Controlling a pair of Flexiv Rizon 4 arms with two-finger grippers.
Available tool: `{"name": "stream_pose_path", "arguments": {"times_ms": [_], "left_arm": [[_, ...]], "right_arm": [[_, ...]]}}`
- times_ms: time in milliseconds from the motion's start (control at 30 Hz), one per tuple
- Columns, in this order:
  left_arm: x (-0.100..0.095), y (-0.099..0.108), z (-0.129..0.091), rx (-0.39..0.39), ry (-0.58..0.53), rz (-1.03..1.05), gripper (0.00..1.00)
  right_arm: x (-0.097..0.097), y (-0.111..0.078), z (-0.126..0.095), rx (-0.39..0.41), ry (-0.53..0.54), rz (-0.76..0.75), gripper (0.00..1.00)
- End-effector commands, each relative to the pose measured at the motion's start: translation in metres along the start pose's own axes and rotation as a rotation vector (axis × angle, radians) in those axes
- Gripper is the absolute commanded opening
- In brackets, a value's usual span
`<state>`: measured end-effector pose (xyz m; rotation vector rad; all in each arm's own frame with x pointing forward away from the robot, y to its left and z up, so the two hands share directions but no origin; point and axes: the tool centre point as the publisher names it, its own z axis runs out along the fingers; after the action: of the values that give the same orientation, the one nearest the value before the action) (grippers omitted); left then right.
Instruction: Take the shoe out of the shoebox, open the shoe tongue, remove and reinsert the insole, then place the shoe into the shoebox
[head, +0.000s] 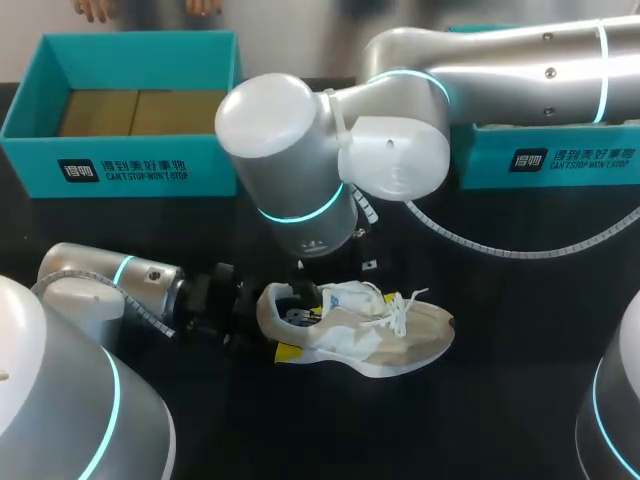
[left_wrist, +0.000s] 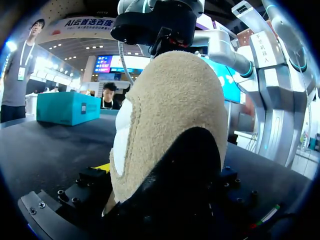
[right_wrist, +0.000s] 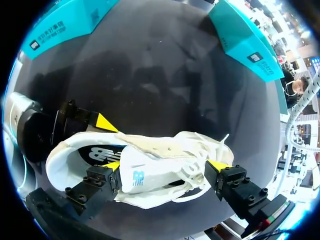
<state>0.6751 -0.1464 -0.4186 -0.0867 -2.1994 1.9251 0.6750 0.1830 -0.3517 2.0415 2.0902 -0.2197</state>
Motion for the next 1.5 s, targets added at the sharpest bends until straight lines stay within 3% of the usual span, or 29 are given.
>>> {"name": "stream_pose_path", "arguments": {"times_ms": [33, 300, 700, 800, 1033, 1067, 1367, 1500], "left_arm": [[0.001, -0.001, 0.0, 0.0, -0.002, 0.0, 0.0], [0.001, -0.001, 0.0, 0.0, -0.002, 0.0, 0.0], [0.001, -0.001, 0.0, 0.0, -0.002, 0.0, 0.0], [0.001, -0.001, 0.0, 0.0, -0.002, 0.0, 0.0], [0.001, -0.001, 0.0, 0.0, -0.002, 0.0, 0.0], [0.001, -0.001, 0.0, 0.0, -0.002, 0.0, 0.0], [0.001, -0.001, 0.0, 0.0, -0.002, 0.0, 0.0], [0.001, -0.001, 0.0, 0.0, -0.002, 0.0, 0.0]], "right_arm": [[0.006, -0.007, 0.003, -0.005, -0.015, 0.935, 1.0], [-0.003, -0.015, -0.001, -0.001, -0.025, 0.968, 1.0], [-0.037, -0.012, -0.016, 0.021, -0.037, 0.998, 1.0], [-0.045, -0.008, -0.018, 0.043, -0.036, 0.99, 0.87], [-0.061, -0.001, -0.018, 0.107, 0.003, 0.947, 0.78], [-0.063, 0.0, -0.017, 0.132, 0.005, 0.936, 0.7], [-0.038, 0.001, -0.009, 0.177, 0.059, 0.849, 0.51], [-0.028, 0.0, -0.007, 0.189, 0.056, 0.817, 0.5]]}}
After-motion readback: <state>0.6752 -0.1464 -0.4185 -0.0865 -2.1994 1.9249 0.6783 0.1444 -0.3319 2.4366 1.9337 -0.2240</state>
